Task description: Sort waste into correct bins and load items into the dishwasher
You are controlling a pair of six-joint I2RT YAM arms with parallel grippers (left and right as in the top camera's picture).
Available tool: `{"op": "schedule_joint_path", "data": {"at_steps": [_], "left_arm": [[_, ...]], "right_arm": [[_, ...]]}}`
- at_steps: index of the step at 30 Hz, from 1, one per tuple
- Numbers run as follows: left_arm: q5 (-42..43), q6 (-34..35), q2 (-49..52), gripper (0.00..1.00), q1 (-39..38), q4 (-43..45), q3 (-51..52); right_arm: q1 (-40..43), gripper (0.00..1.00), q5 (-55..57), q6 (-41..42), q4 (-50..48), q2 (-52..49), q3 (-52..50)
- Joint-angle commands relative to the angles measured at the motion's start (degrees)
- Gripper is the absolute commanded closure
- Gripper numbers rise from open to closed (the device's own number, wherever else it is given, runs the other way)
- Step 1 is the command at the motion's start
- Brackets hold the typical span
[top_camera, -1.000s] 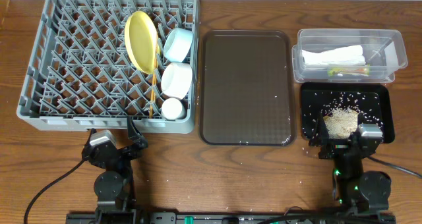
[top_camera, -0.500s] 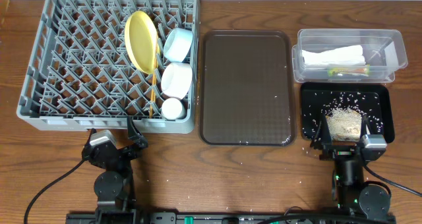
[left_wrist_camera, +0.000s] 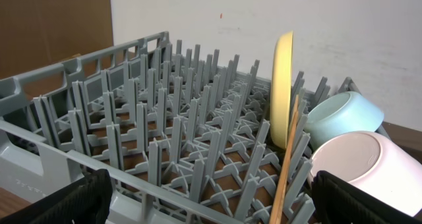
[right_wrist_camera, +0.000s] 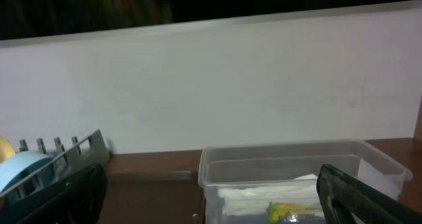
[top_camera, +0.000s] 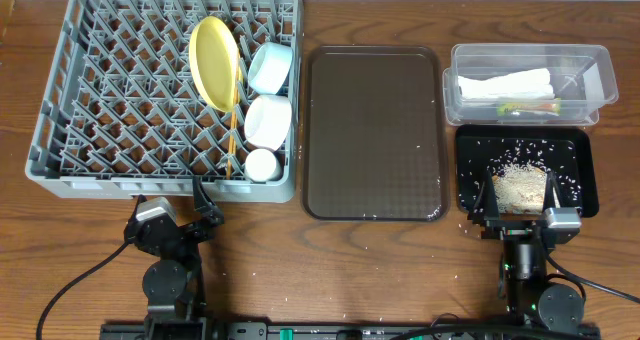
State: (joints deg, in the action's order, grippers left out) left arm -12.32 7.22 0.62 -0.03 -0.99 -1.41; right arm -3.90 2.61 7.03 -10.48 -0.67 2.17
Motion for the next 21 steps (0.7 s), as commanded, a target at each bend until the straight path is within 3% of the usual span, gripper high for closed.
{"op": "schedule_joint_path", "data": {"at_steps": [1, 13, 21], "left_arm": [[-0.50, -0.79, -0.37, 0.02, 0.28, -1.95, 1.18], [-0.50, -0.79, -0.37, 0.03, 0.28, -1.95, 1.18], [-0.50, -0.79, -0.37, 0.03, 0.28, -1.95, 1.18]], "right_arm": [[-0.68, 0.01, 0.59, -1.11, -1.62, 0.39, -1.70], [-0.70, 0.01, 0.13, -2.01, -2.03, 0.39, -1.86], [-1.84, 0.01, -1.27, -3.58, 7.37, 0.39, -1.86]]}}
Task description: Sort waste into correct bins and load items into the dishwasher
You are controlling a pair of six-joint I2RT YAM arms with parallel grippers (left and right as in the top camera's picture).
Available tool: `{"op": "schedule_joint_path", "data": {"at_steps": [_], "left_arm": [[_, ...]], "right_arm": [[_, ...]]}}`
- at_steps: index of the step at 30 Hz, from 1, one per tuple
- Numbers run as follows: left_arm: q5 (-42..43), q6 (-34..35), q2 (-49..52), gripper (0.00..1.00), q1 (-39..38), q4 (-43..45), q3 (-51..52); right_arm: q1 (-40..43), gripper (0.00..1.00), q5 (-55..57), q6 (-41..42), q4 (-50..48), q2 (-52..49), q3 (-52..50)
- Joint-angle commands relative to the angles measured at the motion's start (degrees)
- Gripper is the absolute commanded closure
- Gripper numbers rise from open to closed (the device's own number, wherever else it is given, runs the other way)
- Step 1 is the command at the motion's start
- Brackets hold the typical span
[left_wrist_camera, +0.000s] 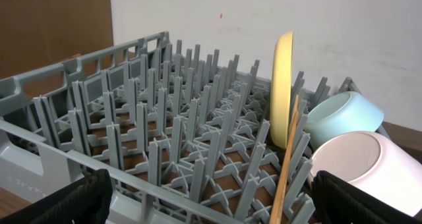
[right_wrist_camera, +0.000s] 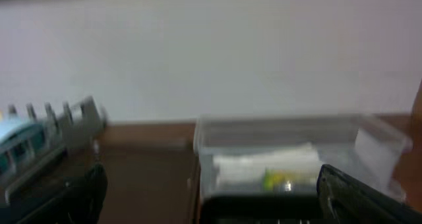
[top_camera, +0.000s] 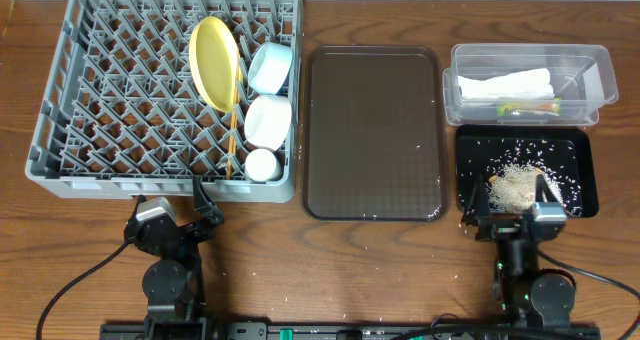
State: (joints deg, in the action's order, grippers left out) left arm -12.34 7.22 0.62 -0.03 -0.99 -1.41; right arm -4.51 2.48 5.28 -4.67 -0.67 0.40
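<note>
The grey dish rack (top_camera: 60, 130) at the left holds a yellow plate (top_camera: 215, 62), a light blue bowl (top_camera: 270, 68), a white bowl (top_camera: 268, 120), a white cup (top_camera: 262, 165) and a wooden chopstick (top_camera: 232, 140). My left gripper (top_camera: 203, 205) stands open at the rack's near edge; its wrist view shows the rack (left_wrist_camera: 132, 178), plate (left_wrist_camera: 283, 85) and both bowls. At the right, a black bin (top_camera: 585, 170) holds a pile of rice (top_camera: 515, 185). My right gripper (top_camera: 513, 193) is open over its near edge, empty.
A brown tray (top_camera: 375, 130) lies in the middle with a few grains on it. A clear plastic bin (top_camera: 600, 65) behind the black one holds a white napkin and a green-yellow wrapper. Rice grains are scattered on the wooden table near the black bin.
My right gripper has shifted slightly left and tipped downward; its view now takes in the black bin's near rim below the clear bin. The left arm and all dishes are unchanged.
</note>
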Motion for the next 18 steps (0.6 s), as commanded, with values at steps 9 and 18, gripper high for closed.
{"op": "schedule_joint_path", "data": {"at_steps": [9, 18], "left_arm": [[-0.48, -0.79, -0.37, 0.03, 0.28, -1.95, 1.18], [-0.48, -0.79, -0.37, 0.03, 0.28, -1.95, 1.18]], "right_arm": [[-1.62, 0.01, -5.09, -3.23, 8.79, 0.39, -0.09], [-1.62, 0.01, -7.04, -5.22, 8.63, 0.39, -0.11]]}}
